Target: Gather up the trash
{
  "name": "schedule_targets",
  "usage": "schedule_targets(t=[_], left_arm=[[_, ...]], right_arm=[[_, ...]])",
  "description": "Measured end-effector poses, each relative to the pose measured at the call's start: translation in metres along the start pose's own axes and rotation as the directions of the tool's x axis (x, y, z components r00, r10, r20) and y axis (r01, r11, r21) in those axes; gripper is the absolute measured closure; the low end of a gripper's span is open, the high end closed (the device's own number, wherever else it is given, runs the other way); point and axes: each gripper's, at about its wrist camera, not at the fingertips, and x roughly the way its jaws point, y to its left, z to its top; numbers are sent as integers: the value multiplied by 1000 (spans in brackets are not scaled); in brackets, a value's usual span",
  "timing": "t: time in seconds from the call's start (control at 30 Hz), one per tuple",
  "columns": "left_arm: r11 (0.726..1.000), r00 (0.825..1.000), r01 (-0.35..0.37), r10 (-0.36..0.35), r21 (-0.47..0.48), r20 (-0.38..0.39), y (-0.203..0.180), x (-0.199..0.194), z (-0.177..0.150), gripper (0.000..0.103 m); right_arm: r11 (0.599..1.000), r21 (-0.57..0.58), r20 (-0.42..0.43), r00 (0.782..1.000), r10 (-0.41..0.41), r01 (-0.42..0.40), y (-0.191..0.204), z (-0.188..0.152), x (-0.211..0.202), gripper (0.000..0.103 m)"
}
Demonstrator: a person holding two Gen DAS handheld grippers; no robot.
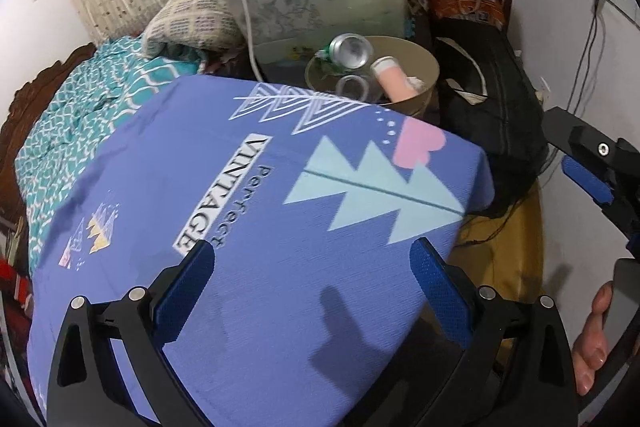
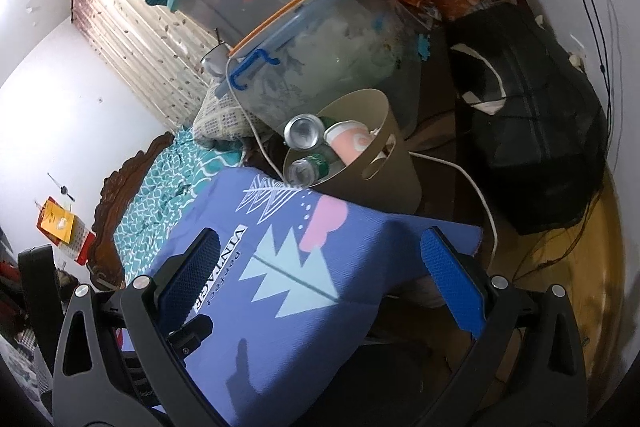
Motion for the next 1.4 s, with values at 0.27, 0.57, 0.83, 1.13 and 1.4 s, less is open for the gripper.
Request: schedule_targets(t=[0.27,0.57,0.83,1.13,1.4], left_arm=[[1000,999,24,-24,8,-35,-8,8,5,9],[1000,1000,4,-4,-2,-12,-3,0,2,9],[1000,1000,16,-16,-20,4,5,-9,-2,9],[999,999,28,-27,-31,20,11,-17,-6,9],[999,999,31,-30,-42,28,15,-21,-10,9]], right_arm=[[1000,15,-5,1000,-4,4,-7,3,5,4],[1000,-11,-13,1000,13,-14,5,5,5,4],[999,-47,-12,1000,20,-20,19,3,2,4],[997,-75,-8,1000,24,-25,31,1,-1,4],[996,-90,-12,1000,27,-28,38,-3,-2,4]])
